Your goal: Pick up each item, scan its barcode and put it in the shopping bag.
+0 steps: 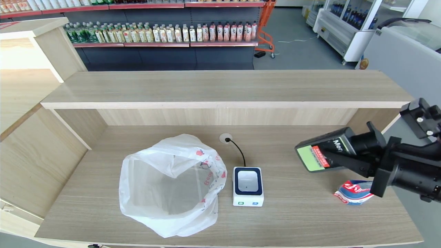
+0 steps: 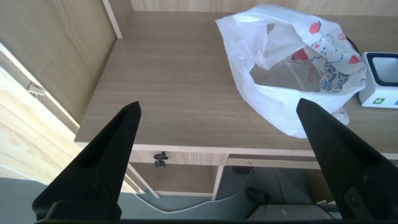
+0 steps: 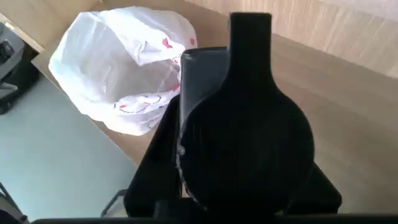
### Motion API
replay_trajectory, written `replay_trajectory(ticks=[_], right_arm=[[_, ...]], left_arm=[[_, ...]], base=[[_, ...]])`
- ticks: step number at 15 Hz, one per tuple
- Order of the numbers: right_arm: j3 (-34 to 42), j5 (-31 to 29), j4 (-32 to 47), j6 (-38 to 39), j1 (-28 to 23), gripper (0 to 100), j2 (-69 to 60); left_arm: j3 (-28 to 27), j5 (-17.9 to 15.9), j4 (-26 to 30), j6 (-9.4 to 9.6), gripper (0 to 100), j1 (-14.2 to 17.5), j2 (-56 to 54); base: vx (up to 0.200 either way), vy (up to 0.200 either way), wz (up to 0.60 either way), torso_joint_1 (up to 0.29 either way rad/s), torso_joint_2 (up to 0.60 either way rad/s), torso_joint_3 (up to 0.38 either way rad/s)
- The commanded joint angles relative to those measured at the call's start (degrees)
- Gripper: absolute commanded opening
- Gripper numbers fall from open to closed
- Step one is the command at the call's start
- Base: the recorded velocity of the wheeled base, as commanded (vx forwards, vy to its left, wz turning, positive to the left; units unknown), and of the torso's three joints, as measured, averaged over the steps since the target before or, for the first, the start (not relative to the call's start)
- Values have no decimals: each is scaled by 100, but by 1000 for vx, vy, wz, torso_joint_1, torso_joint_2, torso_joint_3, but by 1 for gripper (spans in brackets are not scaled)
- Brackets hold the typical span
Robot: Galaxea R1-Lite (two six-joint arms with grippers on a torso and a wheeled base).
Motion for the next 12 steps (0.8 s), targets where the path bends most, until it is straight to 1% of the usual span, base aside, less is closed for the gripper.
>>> replay_trajectory(ticks=[1,2,3,5,8,10,12], right_arm=[[32,-302,486,1380,-511,0,265],[-21,-91,468,1943,-396,0,722],[-100,120,477,2145,-229,0,994],[-337,472,486,2417,-98,0,1636],[-645,524,494,2567,184,0,2365],[-953,454,477,2558,403,0,2980],[-1216,331,503,2558,509,0,3288]], left_arm=[[0,6,0,0,100,1,-2],[0,6,0,0,100,1,-2],[0,6,0,0,100,1,-2],[0,6,0,0,100,1,-2],[0,6,0,0,100,1,-2],[0,-3,0,0,100,1,-2],[0,-3,0,0,100,1,-2]], base=[[0,0,0,0,0,0],[0,0,0,0,0,0],[0,0,0,0,0,0],[0,0,0,0,0,0],[0,0,0,0,0,0],[0,0,0,0,0,0],[0,0,0,0,0,0]])
